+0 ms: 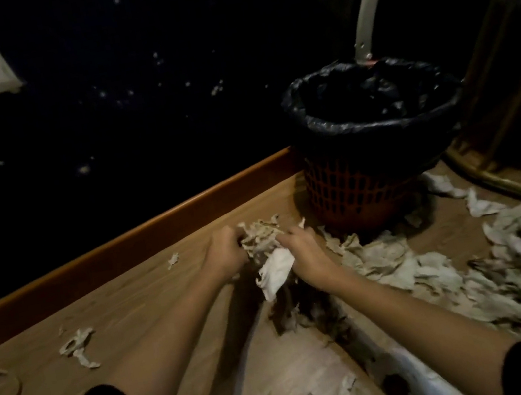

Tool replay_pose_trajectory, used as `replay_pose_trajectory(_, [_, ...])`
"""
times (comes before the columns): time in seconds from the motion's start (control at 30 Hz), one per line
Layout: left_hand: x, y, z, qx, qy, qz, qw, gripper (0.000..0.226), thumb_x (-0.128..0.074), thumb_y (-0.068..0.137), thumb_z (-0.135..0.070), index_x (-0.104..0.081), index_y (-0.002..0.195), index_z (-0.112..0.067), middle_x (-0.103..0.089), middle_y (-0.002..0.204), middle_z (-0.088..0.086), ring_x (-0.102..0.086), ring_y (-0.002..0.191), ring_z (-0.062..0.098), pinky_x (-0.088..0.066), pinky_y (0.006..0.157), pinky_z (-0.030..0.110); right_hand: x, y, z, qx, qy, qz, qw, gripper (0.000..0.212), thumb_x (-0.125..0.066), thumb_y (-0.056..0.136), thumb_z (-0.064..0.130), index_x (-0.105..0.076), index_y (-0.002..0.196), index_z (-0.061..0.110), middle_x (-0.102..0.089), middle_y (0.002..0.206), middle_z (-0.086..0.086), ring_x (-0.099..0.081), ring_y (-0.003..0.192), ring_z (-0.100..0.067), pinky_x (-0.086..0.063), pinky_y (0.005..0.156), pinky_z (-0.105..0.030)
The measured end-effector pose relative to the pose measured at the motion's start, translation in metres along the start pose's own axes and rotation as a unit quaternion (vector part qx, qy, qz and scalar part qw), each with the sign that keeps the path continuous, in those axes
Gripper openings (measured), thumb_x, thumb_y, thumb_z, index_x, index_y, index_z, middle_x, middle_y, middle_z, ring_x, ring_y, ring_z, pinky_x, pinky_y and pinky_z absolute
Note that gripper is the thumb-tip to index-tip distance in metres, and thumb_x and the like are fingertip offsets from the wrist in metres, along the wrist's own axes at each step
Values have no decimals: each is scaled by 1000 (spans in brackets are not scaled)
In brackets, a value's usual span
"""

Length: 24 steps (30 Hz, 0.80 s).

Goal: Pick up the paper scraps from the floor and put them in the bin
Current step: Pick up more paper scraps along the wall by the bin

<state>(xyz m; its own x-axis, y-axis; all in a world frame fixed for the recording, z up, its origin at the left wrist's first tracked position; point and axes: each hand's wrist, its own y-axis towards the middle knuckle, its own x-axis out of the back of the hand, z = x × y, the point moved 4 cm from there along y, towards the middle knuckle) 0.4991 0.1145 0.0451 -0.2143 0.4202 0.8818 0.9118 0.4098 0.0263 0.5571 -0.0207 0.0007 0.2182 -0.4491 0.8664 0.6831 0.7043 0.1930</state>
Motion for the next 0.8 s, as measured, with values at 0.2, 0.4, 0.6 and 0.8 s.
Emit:
replay_pose_trajectory(0.2, [97, 38, -100, -141, -34, -85, 986, 7, -64, 69, -11, -68, 73, -6, -72, 75, 15, -66, 74, 23, -51, 63, 38, 157, 40, 30, 92, -64, -128, 985, 26, -53, 73, -9, -45, 76, 15, -47, 89, -14, -47, 81, -36, -29, 66, -37])
replay_pose_trajectory(0.4, [156, 77, -208, -206, -83, -148, 964, 17, -66, 74, -15, -65, 72, 2, -68, 74, 18, -60, 73, 20, -40, 62, 31, 289, 81, 23, 45, -91, -182, 978, 27, -62, 76, 3, -42, 63, 16, -46, 85, -15, -49, 80, -35, -31, 67, -35])
replay_pose_trajectory(0.6, [117, 119, -268, -203, -59, -38, 977, 23, -70, 74, -20, -71, 95, -9, -70, 102, 18, -63, 102, 30, -49, 82, 31, 311, 80, -51, -137, -104, -132, 976, 23, -60, 82, 12, -60, 105, 5, -55, 115, -26, -48, 113, -42, -39, 93, -43])
replay_pose_trajectory(0.8, [72, 122, -245, -186, -72, 11, 980, 41, -64, 76, 3, -64, 115, -9, -68, 112, 16, -66, 99, 26, -56, 83, 30, 268, 67, -105, -221, -39, -17, 974, 47, -68, 77, 17, -56, 122, 15, -54, 130, -15, -47, 122, -35, -40, 104, -48])
